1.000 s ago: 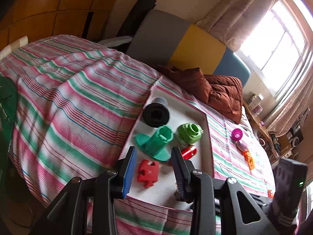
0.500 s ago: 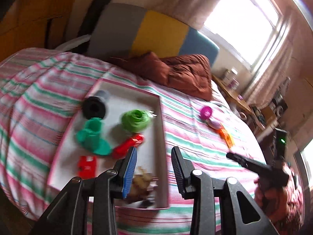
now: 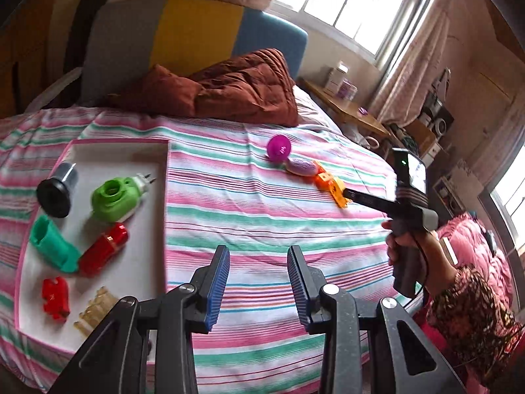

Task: Organize rigid objects
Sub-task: 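Grasp the yellow comb-shaped piece with the right gripper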

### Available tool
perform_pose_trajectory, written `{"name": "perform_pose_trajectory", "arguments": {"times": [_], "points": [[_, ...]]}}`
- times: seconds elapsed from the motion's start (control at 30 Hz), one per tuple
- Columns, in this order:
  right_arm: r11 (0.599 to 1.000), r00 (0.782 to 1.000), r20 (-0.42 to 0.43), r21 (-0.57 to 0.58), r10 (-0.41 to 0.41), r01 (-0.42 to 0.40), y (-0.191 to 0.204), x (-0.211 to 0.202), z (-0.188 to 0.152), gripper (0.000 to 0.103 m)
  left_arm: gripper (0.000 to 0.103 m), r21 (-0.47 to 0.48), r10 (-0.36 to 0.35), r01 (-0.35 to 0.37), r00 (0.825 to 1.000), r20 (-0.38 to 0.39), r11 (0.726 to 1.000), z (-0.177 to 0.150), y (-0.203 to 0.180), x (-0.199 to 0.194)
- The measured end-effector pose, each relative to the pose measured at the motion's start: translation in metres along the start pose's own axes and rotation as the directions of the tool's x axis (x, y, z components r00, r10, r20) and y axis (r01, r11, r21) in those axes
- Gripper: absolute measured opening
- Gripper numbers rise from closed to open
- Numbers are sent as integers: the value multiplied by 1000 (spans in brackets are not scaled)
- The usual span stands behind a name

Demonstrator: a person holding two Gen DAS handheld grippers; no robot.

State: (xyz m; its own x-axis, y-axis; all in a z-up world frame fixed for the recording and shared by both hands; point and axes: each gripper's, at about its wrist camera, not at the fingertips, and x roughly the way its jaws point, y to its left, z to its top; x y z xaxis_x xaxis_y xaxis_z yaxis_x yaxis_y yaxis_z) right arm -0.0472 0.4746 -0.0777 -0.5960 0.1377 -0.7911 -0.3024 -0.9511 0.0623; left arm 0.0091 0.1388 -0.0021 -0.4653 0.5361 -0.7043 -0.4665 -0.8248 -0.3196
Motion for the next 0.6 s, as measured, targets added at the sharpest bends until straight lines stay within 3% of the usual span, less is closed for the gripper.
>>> {"name": "perform_pose_trajectory", "arguments": {"times": [0.1,0.13,0.17,0.37,0.47,0.6], "points": [[1000,1000,-13,-22,13,-14,2,13,2,42,36,36,-5,6,1000,-21,999,7,-15,12],[999,1000,-22,-35,10,-11,3,18,3,31,36,53,-3,5,1000,-31,999,10,-20,18],[999,999,-33,-43,9,-11,4,22,3,28,36,68,-2,4,999,-37,998,13,-26,24],[997,989,-130,49,63,-57,-12,16,-4,28,36,186,-4,17,998,-70,982,41,-66,71],[989,974,-201,124,104,-80,-24,6,-17,28,36,283,-2,28,996,-95,959,59,-92,105],[973,963,-220,198,158,-114,-36,-5,-33,28,37,370,-1,48,992,-125,928,86,-115,155]]}}
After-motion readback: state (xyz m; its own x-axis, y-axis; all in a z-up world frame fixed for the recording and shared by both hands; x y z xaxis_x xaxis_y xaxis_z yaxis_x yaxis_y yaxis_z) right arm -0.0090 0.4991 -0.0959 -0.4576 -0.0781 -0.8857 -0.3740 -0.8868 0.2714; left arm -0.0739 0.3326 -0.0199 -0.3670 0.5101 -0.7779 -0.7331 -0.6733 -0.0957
